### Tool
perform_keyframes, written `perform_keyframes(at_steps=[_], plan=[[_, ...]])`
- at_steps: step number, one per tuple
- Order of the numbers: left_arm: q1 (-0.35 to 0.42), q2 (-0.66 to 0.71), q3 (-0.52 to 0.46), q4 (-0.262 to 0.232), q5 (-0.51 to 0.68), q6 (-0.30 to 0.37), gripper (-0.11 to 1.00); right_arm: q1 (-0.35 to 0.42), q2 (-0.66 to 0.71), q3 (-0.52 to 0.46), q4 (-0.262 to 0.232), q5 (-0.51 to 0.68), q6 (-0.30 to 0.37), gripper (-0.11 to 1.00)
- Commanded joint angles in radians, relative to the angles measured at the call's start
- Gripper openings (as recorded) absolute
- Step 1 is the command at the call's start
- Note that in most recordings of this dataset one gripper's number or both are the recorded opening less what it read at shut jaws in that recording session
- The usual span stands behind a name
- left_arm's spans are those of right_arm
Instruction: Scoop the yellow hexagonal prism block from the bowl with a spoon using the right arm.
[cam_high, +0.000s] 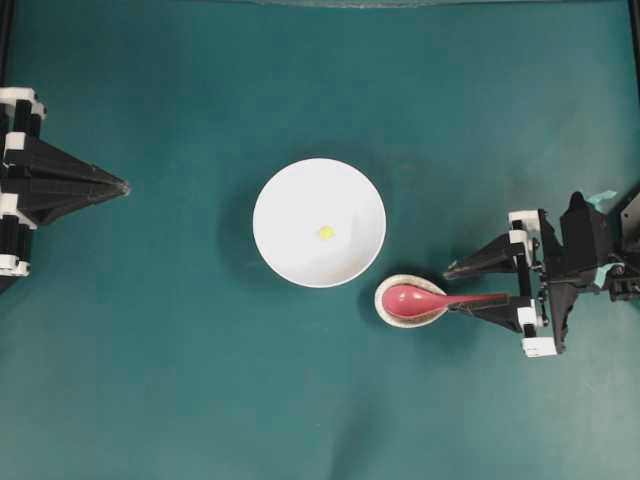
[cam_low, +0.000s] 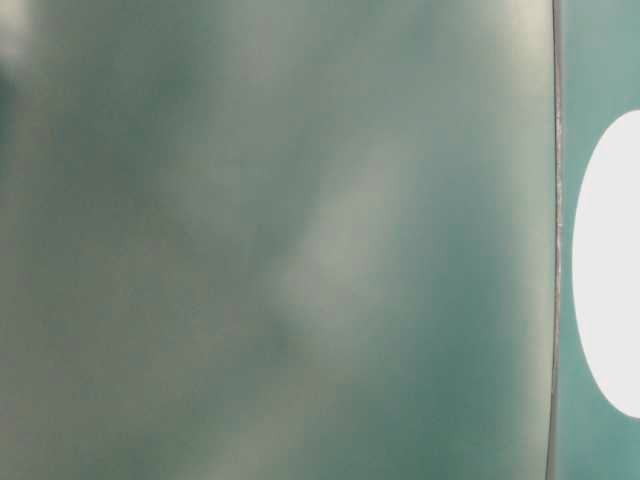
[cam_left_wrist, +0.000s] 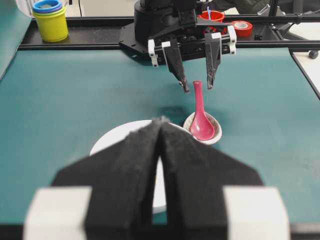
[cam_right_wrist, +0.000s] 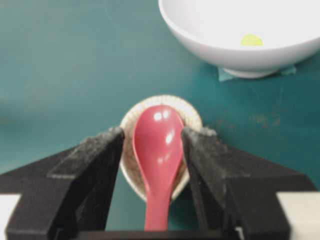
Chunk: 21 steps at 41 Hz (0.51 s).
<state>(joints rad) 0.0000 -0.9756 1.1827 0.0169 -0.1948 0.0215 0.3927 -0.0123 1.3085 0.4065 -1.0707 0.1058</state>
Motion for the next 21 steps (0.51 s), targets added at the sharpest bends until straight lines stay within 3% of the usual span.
perform_keyframes(at_steps=[1,11,21], plan=[[0.000,0.008,-0.009,0.002,-0.005,0.000,-0.01,0.021,0.038,-0.003,0.041,-0.049,-0.002,0.55],[-0.002,0.008,-0.003,0.002,-0.006,0.000,-0.01,0.087,0.140,0.009,0.101,-0.173,-0.002,0.54],[-0.002,0.008,0.000,0.002,-0.006,-0.005,-0.01,0.147,0.183,0.015,0.135,-0.198,-0.002,0.53]])
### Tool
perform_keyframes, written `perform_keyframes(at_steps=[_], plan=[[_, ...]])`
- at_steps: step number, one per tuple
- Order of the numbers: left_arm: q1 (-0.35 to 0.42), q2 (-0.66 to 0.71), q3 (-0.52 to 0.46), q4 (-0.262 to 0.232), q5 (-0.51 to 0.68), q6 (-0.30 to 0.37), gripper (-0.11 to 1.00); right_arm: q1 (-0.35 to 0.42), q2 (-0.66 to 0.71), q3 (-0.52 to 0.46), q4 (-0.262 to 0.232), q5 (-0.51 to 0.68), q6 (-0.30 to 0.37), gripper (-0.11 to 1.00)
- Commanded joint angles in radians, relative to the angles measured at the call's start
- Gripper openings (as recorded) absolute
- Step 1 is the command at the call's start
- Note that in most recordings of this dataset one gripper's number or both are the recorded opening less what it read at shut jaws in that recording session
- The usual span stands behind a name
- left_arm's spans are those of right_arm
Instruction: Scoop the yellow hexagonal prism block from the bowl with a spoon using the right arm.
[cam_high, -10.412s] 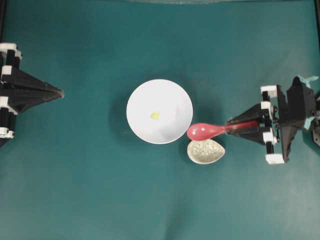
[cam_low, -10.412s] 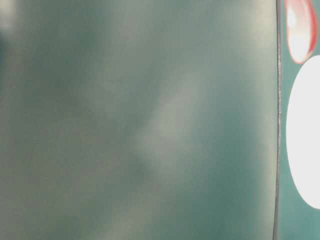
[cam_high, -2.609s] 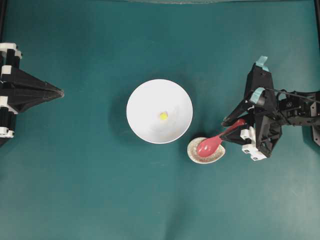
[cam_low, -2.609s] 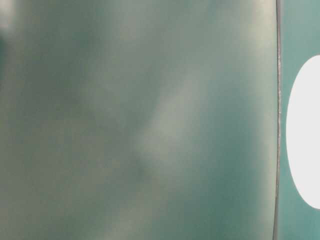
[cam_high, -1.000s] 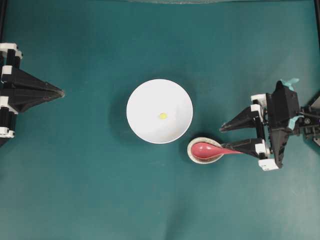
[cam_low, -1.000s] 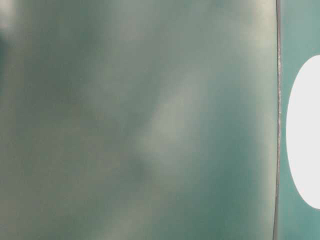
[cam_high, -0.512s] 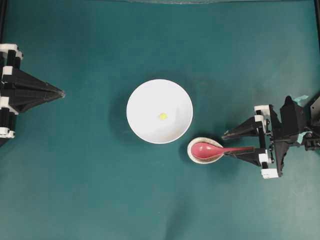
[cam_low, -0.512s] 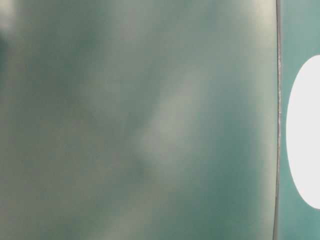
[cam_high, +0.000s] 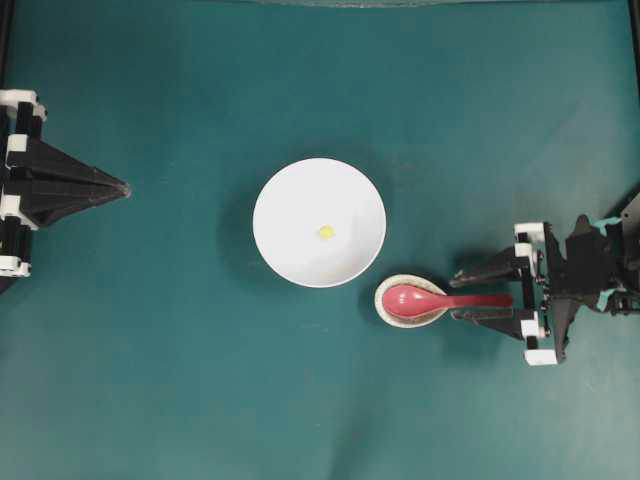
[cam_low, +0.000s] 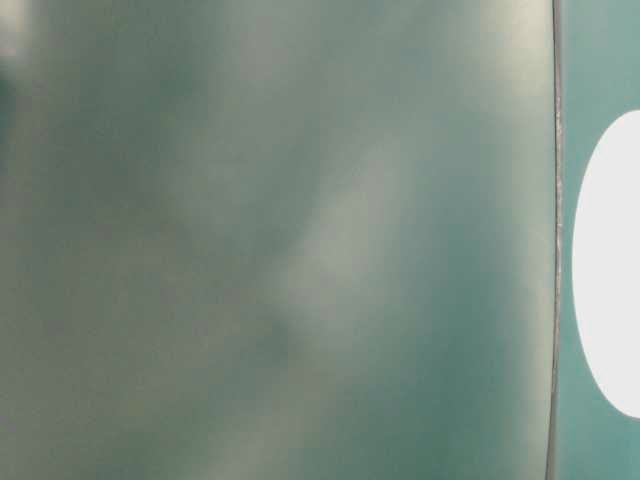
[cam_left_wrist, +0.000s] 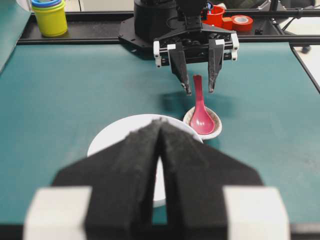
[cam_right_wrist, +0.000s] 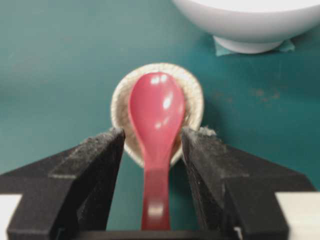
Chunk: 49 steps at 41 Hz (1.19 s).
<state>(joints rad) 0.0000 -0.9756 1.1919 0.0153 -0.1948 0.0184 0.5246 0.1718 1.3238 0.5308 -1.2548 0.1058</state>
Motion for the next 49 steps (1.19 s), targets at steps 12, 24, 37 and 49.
perform_keyframes(at_steps=[12,24,37,49], plan=[[0.000,0.009,-0.009,0.003,-0.006,-0.002,-0.01,0.032,0.034,-0.005,0.041,-0.012,-0.002,0.53],[-0.002,0.008,-0.009,0.003,-0.005,-0.003,-0.01,0.040,0.044,-0.008,0.043,-0.003,-0.002,0.53],[-0.002,0.009,-0.009,0.003,-0.006,-0.003,-0.01,0.041,0.046,-0.002,0.043,0.003,-0.009,0.52],[-0.002,0.008,-0.009,0.003,-0.008,-0.002,-0.01,0.041,0.044,-0.002,0.043,0.000,-0.043,0.42]])
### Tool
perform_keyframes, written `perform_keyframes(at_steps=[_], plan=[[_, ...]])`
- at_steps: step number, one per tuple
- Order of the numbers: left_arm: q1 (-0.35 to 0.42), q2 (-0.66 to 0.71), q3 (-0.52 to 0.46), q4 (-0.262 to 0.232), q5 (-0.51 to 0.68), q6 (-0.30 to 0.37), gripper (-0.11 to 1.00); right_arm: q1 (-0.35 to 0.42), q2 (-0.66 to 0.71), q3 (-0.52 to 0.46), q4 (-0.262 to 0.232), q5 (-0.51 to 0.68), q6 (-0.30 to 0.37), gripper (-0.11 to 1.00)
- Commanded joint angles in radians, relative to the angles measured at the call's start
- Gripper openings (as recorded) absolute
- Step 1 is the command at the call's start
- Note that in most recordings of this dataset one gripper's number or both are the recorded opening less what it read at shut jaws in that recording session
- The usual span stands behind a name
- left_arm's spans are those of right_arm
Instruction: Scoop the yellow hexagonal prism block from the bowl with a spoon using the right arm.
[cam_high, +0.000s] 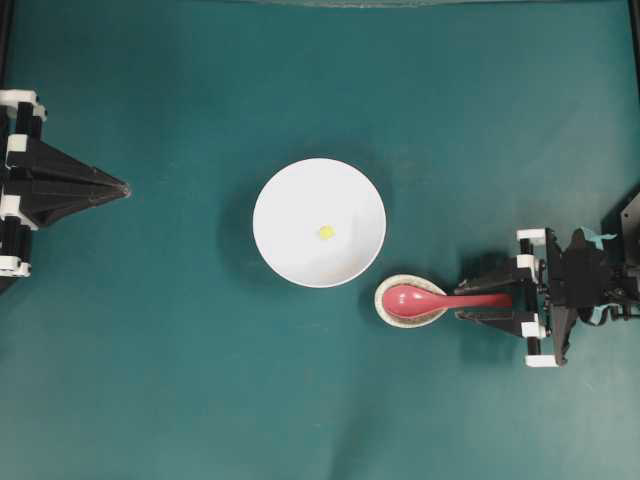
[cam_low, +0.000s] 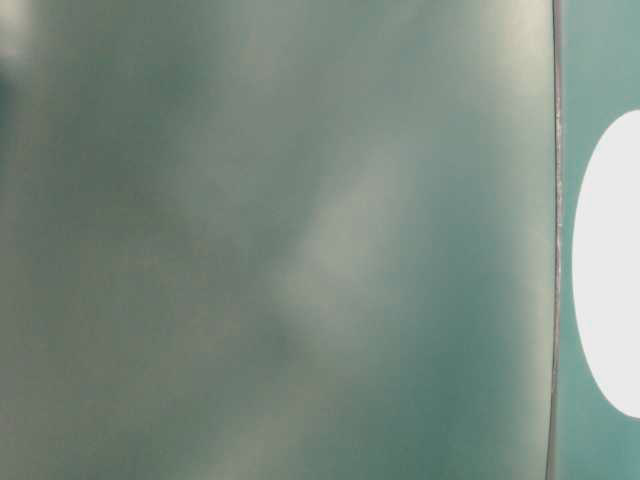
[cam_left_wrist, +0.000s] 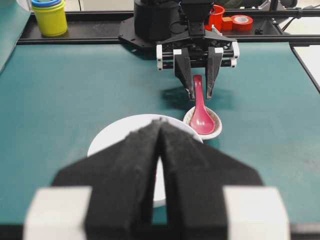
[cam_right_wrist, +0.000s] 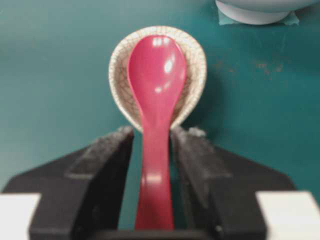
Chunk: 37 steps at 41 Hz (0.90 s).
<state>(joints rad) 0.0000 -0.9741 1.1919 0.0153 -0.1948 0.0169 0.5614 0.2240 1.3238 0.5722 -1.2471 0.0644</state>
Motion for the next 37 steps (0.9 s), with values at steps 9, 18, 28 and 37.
perform_keyframes(at_steps=[9,18,28,37], plan=[[-0.002,0.006,-0.011,0.003,-0.009,0.000,-0.01,0.005,-0.008,0.000,0.003,-0.009,-0.002,0.39],[0.000,0.006,-0.009,0.003,-0.009,0.000,-0.01,0.005,-0.023,0.002,0.003,-0.018,-0.011,0.23],[-0.002,0.006,-0.011,0.003,-0.012,0.005,-0.01,-0.005,-0.164,0.048,0.002,-0.023,-0.041,0.23],[0.000,0.002,-0.012,0.003,-0.014,0.006,-0.01,-0.064,-0.362,0.054,0.002,0.089,-0.189,0.23]])
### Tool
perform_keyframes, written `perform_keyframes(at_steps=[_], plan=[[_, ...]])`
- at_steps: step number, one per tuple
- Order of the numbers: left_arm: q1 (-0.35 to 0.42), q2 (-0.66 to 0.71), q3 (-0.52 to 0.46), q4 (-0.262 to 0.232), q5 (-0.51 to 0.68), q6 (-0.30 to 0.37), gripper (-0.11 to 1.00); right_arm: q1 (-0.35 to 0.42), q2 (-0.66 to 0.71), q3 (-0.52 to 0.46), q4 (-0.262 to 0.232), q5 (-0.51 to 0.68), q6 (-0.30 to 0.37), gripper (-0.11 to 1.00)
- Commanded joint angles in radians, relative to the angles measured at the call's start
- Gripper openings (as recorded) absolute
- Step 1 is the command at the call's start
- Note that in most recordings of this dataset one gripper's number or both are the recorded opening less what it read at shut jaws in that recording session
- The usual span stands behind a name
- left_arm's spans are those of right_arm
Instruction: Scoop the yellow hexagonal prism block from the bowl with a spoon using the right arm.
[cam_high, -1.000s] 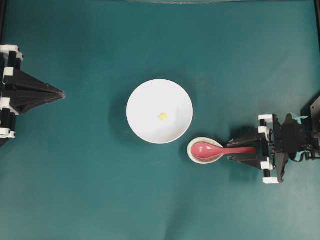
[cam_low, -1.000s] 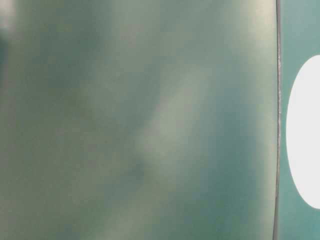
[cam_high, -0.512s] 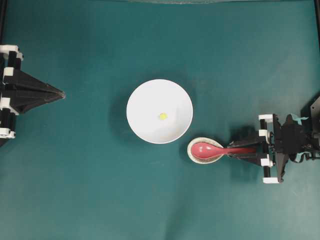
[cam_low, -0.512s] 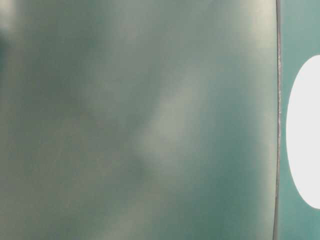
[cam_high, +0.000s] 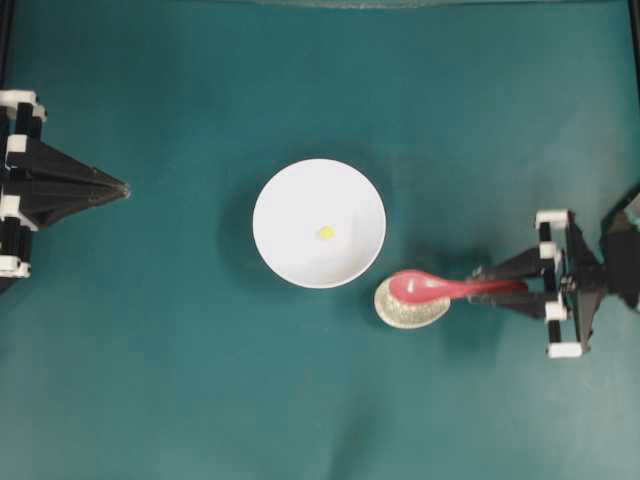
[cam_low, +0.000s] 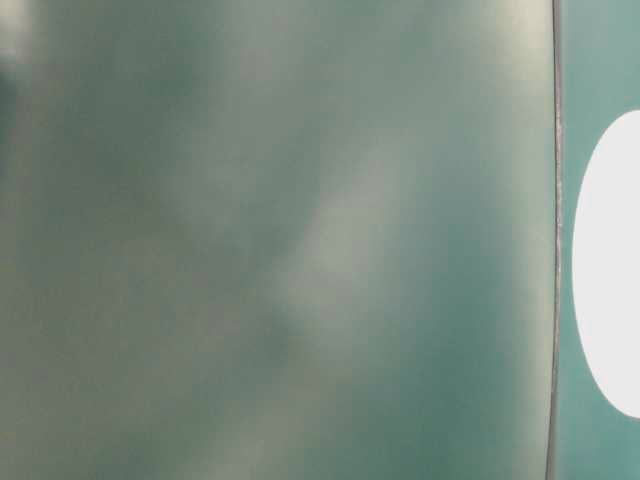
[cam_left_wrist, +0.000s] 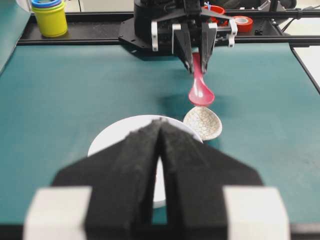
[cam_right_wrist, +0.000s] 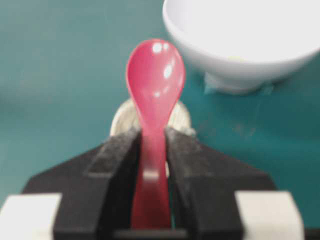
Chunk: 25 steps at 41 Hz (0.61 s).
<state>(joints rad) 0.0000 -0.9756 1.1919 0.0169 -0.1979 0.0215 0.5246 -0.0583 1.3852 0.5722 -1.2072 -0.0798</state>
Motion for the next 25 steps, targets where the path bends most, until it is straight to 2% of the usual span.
perform_keyframes(at_steps=[1,9,17,25], plan=[[0.000,0.002,-0.012,0.002,-0.009,0.002,-0.01,-0.038,-0.100,-0.011,0.002,0.071,-0.061,0.23],[-0.002,0.000,-0.012,0.002,-0.009,0.002,-0.01,-0.172,-0.293,-0.060,0.002,0.347,-0.202,0.23],[-0.002,-0.006,-0.014,0.002,-0.011,0.002,-0.01,-0.325,-0.425,-0.153,0.000,0.667,-0.295,0.23],[-0.002,-0.009,-0.015,0.002,-0.011,0.002,-0.01,-0.451,-0.457,-0.279,-0.006,0.960,-0.348,0.23]])
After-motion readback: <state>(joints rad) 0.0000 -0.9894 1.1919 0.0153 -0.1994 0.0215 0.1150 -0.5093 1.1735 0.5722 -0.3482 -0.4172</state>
